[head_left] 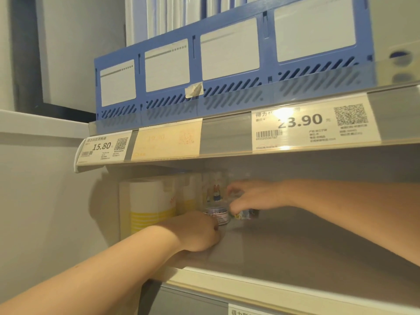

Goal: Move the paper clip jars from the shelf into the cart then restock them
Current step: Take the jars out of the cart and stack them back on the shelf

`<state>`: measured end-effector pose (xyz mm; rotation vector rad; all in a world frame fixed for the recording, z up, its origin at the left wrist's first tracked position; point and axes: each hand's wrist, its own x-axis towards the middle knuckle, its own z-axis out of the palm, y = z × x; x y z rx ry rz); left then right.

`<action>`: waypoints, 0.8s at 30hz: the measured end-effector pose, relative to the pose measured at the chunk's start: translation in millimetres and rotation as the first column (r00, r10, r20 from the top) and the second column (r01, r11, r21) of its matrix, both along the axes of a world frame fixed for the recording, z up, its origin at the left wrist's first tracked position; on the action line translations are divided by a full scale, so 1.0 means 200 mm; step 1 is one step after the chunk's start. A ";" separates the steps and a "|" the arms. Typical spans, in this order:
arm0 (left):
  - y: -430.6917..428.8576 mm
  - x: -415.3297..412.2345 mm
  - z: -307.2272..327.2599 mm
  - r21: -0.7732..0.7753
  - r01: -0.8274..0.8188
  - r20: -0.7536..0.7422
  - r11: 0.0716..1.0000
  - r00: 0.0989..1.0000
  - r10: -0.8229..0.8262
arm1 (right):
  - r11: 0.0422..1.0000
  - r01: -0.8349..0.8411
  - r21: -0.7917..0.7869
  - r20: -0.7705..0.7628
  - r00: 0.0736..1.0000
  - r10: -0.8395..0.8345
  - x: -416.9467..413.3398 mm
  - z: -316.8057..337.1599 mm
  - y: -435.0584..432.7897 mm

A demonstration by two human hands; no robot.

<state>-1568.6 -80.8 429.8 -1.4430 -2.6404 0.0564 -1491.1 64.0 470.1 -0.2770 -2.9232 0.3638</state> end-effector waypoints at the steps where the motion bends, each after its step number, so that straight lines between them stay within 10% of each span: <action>1: 0.00 0.00 0.00 0.001 0.007 -0.002 1.000 1.000 -0.007 | 0.999 0.025 0.046 -0.024 0.999 -0.024 0.00 0.02 0.01; 24: 0.00 0.01 -0.01 -0.048 0.045 -0.156 0.998 0.986 -0.052 | 0.961 0.004 -0.277 -0.216 0.974 -0.066 -0.29 -0.06 -0.03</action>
